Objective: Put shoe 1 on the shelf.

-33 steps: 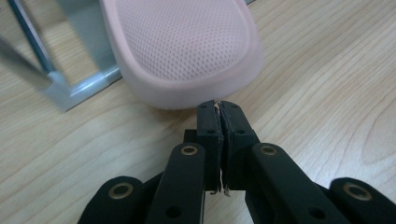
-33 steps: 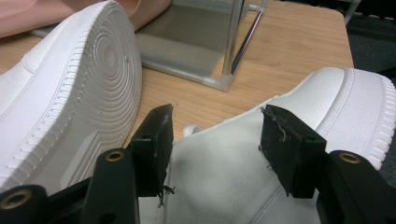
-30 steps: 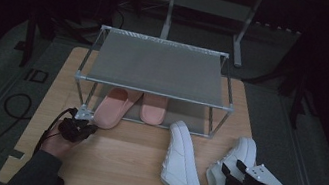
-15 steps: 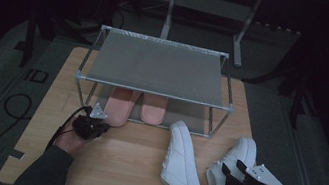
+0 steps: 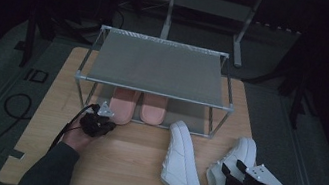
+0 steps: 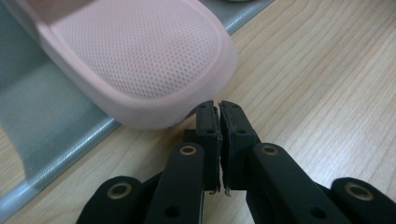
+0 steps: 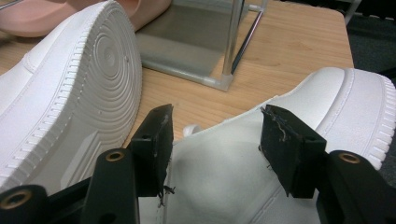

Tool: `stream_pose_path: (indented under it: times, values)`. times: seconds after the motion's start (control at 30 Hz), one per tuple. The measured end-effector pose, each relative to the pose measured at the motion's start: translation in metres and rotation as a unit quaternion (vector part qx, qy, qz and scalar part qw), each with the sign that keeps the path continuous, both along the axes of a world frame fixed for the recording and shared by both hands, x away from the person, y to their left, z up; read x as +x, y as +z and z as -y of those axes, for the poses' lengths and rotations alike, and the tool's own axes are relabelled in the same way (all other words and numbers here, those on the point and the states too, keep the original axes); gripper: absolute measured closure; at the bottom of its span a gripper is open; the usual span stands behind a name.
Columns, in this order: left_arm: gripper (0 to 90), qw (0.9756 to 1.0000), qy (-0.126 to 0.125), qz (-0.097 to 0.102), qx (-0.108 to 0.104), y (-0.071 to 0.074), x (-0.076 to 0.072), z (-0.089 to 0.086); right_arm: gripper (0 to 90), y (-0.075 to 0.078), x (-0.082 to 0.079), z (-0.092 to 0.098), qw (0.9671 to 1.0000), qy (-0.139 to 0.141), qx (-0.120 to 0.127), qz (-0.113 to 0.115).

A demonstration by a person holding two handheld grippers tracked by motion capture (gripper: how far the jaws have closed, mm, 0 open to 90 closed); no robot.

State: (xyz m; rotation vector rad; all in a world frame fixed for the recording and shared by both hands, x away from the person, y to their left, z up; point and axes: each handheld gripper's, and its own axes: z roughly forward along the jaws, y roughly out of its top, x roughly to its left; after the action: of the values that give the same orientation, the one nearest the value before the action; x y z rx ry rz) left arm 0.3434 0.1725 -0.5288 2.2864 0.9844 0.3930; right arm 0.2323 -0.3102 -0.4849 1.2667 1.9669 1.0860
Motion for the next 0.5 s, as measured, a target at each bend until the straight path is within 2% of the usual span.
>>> stream_pose_path:
  times: [0.5]
  values:
    - [86.5, 0.9999, -0.014, -0.004, -0.008, -0.001, 0.014, 0.018, 43.3, 0.0, 0.0, 0.0, 1.0, 0.0, 0.0, 0.0]
